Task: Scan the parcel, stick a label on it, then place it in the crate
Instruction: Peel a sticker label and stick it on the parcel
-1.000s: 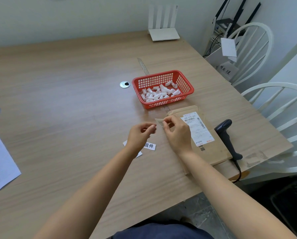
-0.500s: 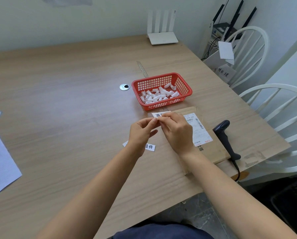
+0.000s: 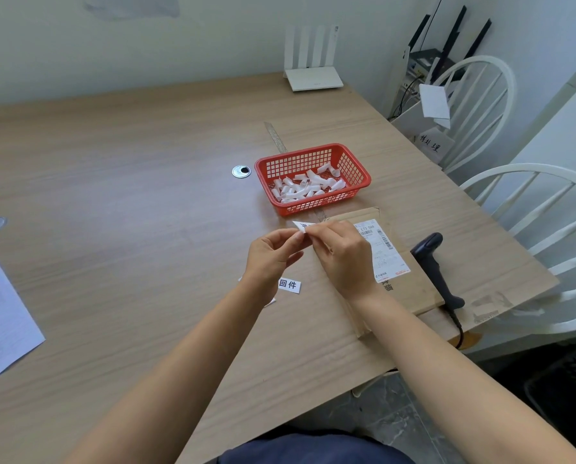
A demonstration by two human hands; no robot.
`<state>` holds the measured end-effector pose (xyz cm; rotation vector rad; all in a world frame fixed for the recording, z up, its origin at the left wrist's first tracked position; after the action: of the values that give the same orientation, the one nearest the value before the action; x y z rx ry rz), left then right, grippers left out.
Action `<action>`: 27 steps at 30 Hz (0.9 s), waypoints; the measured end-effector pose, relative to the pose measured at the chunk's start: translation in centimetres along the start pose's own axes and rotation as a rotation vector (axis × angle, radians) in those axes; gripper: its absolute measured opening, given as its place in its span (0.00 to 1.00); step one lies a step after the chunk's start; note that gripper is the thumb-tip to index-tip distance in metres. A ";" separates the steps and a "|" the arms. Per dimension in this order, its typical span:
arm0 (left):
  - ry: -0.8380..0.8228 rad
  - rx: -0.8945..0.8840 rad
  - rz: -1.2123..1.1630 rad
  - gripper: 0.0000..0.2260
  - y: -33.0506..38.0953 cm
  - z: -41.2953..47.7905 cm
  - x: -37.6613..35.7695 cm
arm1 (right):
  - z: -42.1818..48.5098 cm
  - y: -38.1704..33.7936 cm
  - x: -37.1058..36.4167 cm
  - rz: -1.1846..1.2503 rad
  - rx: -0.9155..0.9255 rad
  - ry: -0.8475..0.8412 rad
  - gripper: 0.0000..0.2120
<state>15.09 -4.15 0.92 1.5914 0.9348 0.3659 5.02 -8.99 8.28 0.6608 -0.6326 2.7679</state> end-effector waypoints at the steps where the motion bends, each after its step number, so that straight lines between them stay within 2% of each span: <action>1: -0.003 0.000 0.001 0.05 0.0 0.0 0.0 | 0.0 0.0 0.0 0.001 0.002 -0.002 0.04; 15: -0.014 0.036 -0.010 0.04 -0.2 -0.1 -0.1 | -0.1 -0.6 0.3 0.022 0.040 0.027 0.04; 27: 0.031 -0.036 0.091 0.06 0.0 -0.1 0.2 | -0.4 -0.9 -0.1 -0.089 0.186 -0.046 0.07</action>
<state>15.16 -3.88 0.91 1.6023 0.8768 0.4694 5.27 -8.01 8.24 0.7722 -0.3480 2.7571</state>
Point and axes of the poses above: each hand's wrist, its own z-axis towards the middle knuckle, its own x-axis out of the back of the hand, y = z × x, the point moved 8 cm from there along z, towards the middle knuckle, and after that the axes turned 14 degrees about y, right-handed, at the moved point
